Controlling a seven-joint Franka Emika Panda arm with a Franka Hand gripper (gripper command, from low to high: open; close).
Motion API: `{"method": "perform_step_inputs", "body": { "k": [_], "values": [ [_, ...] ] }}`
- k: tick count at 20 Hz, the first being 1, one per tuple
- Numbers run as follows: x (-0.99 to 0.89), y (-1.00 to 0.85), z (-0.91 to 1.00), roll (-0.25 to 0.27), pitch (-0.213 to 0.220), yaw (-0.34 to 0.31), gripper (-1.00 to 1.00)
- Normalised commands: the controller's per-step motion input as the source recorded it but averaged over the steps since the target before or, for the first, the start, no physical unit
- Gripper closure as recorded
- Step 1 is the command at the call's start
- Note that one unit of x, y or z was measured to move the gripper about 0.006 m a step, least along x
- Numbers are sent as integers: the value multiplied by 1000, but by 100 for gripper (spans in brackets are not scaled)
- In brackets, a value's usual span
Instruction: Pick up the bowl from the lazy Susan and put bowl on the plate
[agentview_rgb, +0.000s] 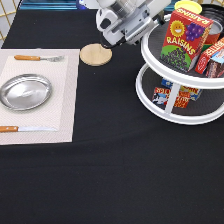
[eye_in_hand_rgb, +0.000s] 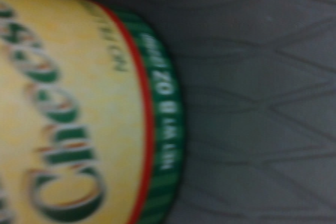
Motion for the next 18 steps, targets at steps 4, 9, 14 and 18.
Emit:
{"method": "perform_step_inputs", "body": {
  "k": [4, 9, 14, 18],
  "values": [
    [164, 0, 0, -57, -122, -6, -100],
    [219, 0, -112, -27, -137, -5, -100],
    [205, 13, -335, -2, -123, 0, -100],
    [385, 29, -154, 0, -54, 0, -100]
  ]
}}
